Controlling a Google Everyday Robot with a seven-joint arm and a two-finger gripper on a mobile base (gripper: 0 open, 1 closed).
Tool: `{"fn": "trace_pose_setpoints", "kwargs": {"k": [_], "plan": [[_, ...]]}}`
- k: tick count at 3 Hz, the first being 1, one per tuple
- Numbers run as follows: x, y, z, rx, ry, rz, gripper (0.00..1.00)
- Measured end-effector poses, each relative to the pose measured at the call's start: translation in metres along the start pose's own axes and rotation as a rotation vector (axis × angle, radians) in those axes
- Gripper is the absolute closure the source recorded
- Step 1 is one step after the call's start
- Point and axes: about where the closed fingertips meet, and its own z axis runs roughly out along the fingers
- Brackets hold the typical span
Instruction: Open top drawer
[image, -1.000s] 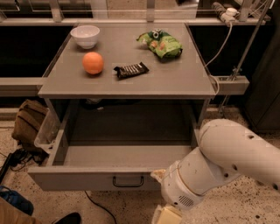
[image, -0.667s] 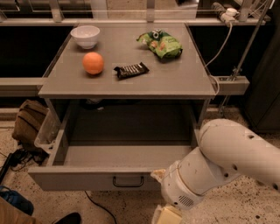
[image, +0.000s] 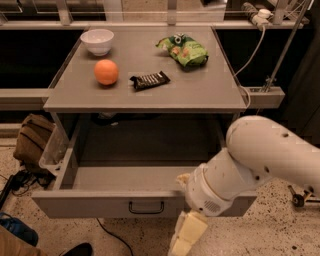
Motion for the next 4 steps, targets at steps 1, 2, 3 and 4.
{"fn": "trace_pose_setpoints", "kwargs": {"k": [1, 2, 3, 4], "plan": [[-0.001, -0.041, 0.002, 0.007, 0.010, -0.001, 0.00], [0.007, -0.058, 0.024, -0.051, 0.015, 0.016, 0.00], [0.012, -0.049, 0.040, -0.094, 0.019, 0.020, 0.00], [0.011, -0.027, 0.041, -0.109, 0.034, 0.012, 0.00]]}}
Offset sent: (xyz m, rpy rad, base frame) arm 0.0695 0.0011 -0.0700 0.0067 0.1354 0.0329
